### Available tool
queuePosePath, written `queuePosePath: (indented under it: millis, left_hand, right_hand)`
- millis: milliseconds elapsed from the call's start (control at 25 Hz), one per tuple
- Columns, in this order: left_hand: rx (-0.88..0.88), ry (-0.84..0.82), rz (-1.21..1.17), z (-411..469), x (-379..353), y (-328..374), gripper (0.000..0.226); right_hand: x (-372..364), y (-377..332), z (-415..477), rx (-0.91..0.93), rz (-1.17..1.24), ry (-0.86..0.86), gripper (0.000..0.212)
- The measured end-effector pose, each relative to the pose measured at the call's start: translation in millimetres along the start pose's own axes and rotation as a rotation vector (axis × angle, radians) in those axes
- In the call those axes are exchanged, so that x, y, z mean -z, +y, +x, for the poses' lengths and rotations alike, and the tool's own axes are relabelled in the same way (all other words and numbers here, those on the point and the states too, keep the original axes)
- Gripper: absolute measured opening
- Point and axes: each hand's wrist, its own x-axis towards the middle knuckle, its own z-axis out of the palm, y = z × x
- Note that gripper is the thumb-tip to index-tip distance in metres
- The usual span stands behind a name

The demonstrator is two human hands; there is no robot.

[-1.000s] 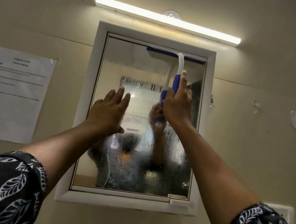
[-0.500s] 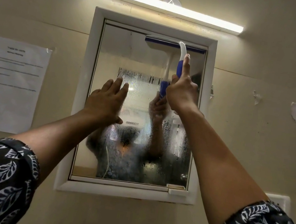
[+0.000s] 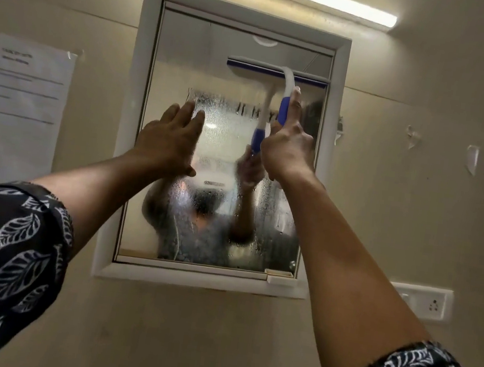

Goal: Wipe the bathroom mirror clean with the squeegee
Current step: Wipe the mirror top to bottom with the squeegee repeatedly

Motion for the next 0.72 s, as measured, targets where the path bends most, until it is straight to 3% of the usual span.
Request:
queuePosePath:
  millis: [240,720]
  left_hand:
    - [-0.014,0.021,-0.003,-2,1,-2,0.117]
    - [-0.033,0.045,-0.026,-1,-1,-6,0.117]
  right_hand:
    - [-11,21,-34,0.016,-0.039,-0.043,0.08]
    - [-18,51,-87,-0.029,-0.033,-0.08,0.076]
